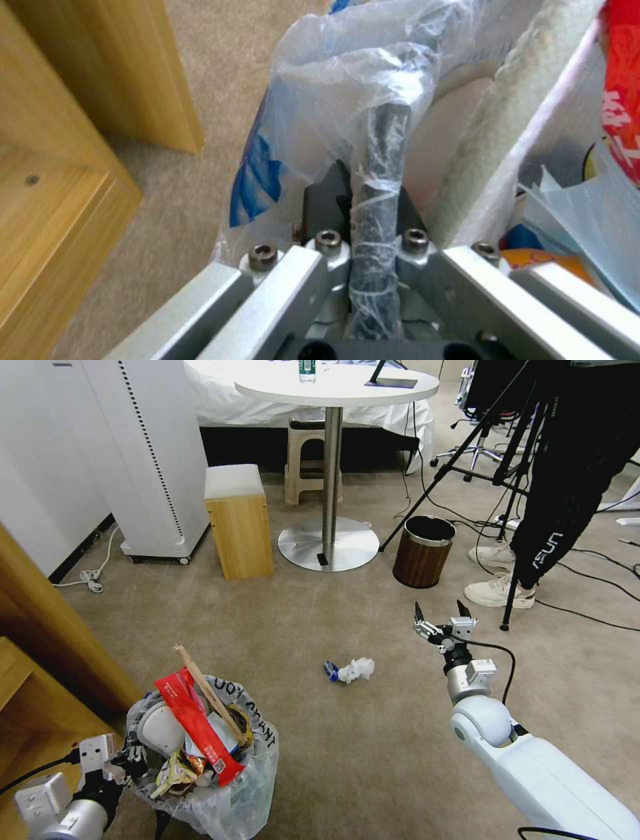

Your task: Pick up the trash bin and place the garbage on the floor into it.

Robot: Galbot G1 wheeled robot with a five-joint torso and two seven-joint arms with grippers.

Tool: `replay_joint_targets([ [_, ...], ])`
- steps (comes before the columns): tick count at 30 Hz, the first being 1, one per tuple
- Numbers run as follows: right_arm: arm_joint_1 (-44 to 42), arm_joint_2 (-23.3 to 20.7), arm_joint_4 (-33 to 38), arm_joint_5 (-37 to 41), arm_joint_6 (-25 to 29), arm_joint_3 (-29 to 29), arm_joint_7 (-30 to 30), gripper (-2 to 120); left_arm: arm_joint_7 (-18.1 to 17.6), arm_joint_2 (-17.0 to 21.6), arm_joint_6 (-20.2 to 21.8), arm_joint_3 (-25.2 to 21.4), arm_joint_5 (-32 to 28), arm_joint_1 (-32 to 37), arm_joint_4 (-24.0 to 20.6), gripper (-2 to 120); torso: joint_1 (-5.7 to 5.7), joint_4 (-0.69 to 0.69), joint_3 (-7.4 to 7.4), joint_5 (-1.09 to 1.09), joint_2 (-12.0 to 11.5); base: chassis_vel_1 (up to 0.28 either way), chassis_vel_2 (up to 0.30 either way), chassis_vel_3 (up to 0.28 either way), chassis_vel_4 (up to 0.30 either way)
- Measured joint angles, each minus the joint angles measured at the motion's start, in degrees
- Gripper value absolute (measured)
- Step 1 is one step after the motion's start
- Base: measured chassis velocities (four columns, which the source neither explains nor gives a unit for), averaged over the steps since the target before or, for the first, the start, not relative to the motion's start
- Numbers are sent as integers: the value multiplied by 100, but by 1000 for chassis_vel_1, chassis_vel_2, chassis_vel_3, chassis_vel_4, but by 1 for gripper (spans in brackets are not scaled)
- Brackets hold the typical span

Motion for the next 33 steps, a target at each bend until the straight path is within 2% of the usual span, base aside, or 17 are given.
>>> replay_joint_targets([
  [20,-4,33,-133,-29,171,-37,-124,100,-1,-43,-36,25,42,-18,25,0,0,0,-1,-1,0,-108,104,105,-106],
  [27,-16,-91,-255,449,438,-78,-609,100,4,-20,-17,-16,211,85,-60,0,-1,-1,-1,-1,0,-55,66,47,-56],
  [33,9,-169,-242,835,375,-178,-976,100,91,-32,-70,3,350,205,-207,0,0,-1,-1,-1,0,0,0,0,0],
])
